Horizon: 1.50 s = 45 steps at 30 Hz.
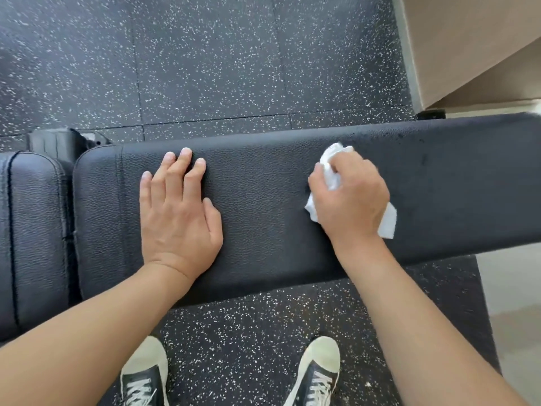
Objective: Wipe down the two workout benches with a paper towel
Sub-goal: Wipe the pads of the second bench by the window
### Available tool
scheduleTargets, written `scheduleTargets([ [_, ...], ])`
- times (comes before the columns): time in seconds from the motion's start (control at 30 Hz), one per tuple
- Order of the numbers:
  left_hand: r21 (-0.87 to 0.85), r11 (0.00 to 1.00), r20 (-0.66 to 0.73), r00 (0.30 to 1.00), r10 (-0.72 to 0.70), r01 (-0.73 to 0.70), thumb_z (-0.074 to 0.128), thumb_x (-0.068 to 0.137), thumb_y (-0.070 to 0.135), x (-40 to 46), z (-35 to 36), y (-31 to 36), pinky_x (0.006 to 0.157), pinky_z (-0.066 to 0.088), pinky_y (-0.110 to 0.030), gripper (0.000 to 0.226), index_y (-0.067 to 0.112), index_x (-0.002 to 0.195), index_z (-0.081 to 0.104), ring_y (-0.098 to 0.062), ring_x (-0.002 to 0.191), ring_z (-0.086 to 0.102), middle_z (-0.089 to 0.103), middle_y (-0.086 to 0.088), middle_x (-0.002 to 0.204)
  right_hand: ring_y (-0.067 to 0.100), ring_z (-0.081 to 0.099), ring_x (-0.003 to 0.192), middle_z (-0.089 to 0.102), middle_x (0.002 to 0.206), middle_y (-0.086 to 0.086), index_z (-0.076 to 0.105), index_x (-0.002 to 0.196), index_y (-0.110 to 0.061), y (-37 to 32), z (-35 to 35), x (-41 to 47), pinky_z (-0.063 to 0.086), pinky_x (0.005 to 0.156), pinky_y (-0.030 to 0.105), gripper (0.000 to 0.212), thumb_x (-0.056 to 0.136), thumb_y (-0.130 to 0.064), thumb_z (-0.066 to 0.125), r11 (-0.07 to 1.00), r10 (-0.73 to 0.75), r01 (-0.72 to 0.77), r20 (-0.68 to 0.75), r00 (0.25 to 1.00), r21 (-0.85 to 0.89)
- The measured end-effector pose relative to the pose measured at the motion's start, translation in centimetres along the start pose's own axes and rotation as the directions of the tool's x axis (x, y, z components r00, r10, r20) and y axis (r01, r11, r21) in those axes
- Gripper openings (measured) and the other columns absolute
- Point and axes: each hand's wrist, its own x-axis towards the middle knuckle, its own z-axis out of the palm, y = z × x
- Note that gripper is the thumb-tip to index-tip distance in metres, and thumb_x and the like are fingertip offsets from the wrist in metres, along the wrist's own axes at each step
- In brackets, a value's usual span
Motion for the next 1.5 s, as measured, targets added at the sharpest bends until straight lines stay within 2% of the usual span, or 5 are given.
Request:
scheduleTargets([
  [0.4,-0.046,0.999,0.063,0.998,-0.007,0.010,0.045,0.099,0.023,0.0,-1.1,0.0,0.130,0.013,-0.056,0.057,0.009,0.154,0.043,-0.034,0.157,0.026,0.035,-0.012,0.167,0.024,0.045,0.065,0.054,0.075,0.003,0.058,0.078,-0.015,-3.6,0.3,-5.5,0.037,0.055,0.039,0.027,0.096,-0.033,0.066,0.842,-0.538,0.522,0.137,0.832,0.136],
  [0.7,-0.179,0.983,0.180,0.982,0.059,-0.026,0.051,0.101,0.018,0.3,-3.2,-1.0,0.132,0.009,-0.051,0.056,0.012,0.156,0.043,-0.028,0.161,0.017,0.028,-0.008,0.171,0.028,0.048,0.067,0.051,0.073,0.000,0.041,0.071,-0.020,1.2,-2.3,-4.3,0.039,0.055,0.037,0.032,0.093,-0.039,0.055,0.987,0.158,-0.158,0.018,0.987,-0.022],
  [1.17,-0.107,0.980,0.225,0.956,0.187,-0.167,0.043,0.085,0.012,-5.9,-6.9,-10.7,0.120,0.033,-0.060,0.061,0.007,0.144,0.058,-0.040,0.149,0.039,0.045,-0.011,0.162,0.029,0.055,0.063,0.062,0.077,0.007,0.071,0.085,-0.012,-10.9,-0.5,-12.6,0.044,0.053,0.040,0.021,0.095,-0.030,0.063,0.808,-0.588,0.576,0.219,0.779,0.123],
  [1.37,-0.135,0.990,0.159,0.985,0.072,-0.050,0.045,0.080,0.008,-6.9,-5.9,-9.2,0.116,0.029,-0.069,0.061,0.009,0.139,0.060,-0.040,0.149,0.038,0.047,-0.009,0.160,0.030,0.051,0.075,0.052,0.076,0.003,0.043,0.075,-0.012,3.2,-5.0,-7.3,0.050,0.069,0.047,0.035,0.090,-0.044,0.043,0.987,0.156,-0.144,0.203,0.967,-0.075],
  [1.5,-0.150,0.987,0.148,0.986,0.083,-0.061,0.045,0.082,0.011,-6.8,-6.0,-9.8,0.117,0.030,-0.069,0.059,0.011,0.139,0.061,-0.038,0.149,0.039,0.047,-0.007,0.160,0.032,0.049,0.069,0.050,0.071,0.003,0.038,0.072,-0.016,-3.1,-3.6,-8.9,0.049,0.064,0.046,0.034,0.089,-0.044,0.047,0.982,0.186,-0.188,0.164,0.969,-0.006],
])
